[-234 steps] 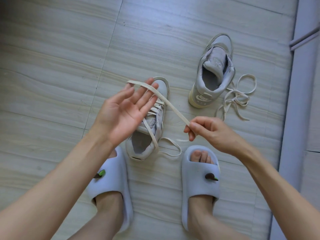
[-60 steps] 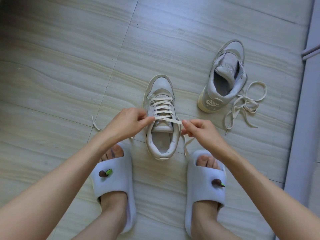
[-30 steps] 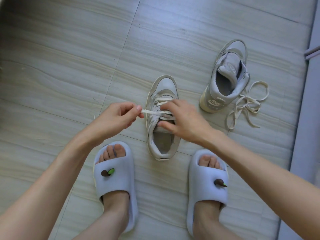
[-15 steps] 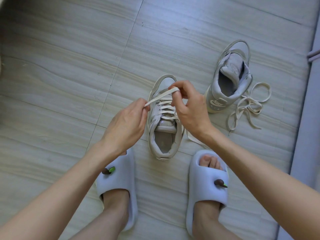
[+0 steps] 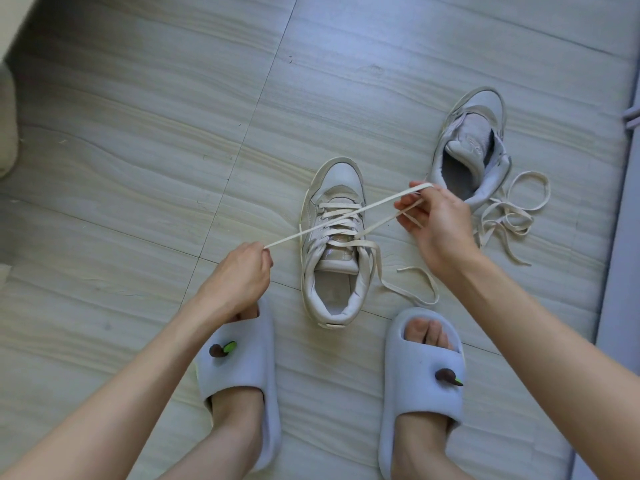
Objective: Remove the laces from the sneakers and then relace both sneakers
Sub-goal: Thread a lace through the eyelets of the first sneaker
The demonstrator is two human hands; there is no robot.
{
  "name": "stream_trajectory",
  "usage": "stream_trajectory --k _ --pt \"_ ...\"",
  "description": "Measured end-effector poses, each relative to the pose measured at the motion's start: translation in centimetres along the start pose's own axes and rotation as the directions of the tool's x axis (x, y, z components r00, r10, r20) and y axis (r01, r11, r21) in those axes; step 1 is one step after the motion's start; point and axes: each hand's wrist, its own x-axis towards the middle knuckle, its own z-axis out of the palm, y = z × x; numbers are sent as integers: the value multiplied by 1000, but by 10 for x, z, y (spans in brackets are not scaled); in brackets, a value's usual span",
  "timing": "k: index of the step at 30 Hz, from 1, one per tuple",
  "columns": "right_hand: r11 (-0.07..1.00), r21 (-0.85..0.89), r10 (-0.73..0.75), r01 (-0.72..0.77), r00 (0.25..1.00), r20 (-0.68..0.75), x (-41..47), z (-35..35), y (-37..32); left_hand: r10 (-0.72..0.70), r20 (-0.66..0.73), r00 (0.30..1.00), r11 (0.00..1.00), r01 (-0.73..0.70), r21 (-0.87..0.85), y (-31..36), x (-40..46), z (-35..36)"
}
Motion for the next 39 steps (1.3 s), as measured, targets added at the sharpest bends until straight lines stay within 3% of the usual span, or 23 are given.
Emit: stream_trajectory --k 6,8,10,12,14,15,17,21,24,26,28,31,35,39 --pt "997 -76 -21 20 1000 -15 2 -4 1 -58 115 992 995 49 82 -10 1 -3" --pt "991 -126 -49 47 999 -15 2 -4 -1 -43 65 997 999 42 13 -8 2 -6" --pt "980 -185 -78 75 997 -10 2 -4 -1 -73 18 997 980 75 -183 -4 3 -9" --pt "871 -442 -230 213 973 17 1 -7 0 -147 66 987 831 160 -533 4 3 -11" --pt "581 -710 -438 397 888 138 -2 -11 3 -169 159 973 592 229 -773 10 1 -12" --pt "457 -760 -513 462 835 199 -5 -10 4 -169 195 966 482 253 -839 14 1 -12" --pt "351 -763 -574 543 769 283 -13 -7 7 -181 227 957 338 277 -899 21 2 -13" --pt "243 -693 -426 678 717 552 -29 7 24 -233 195 953 214 246 -945 34 5 -12" --pt "138 -698 -291 703 702 650 -34 16 43 -253 149 956 230 209 -951 42 8 -9" --pt "4 -737 -210 675 722 660 -33 20 51 -270 113 956 244 181 -953 46 9 -8" --pt "-65 -758 -176 649 740 649 -31 23 54 -285 72 956 277 155 -948 50 10 -6" --pt "-103 -757 -155 645 742 653 -31 27 55 -294 -8 956 369 106 -923 55 9 -1" --pt "-97 -771 -169 630 753 636 -29 28 56 -296 -168 940 600 46 -799 58 6 6" --pt "-78 -772 -196 631 750 632 -29 27 59 -262 -246 933 697 7 -717 59 3 10"
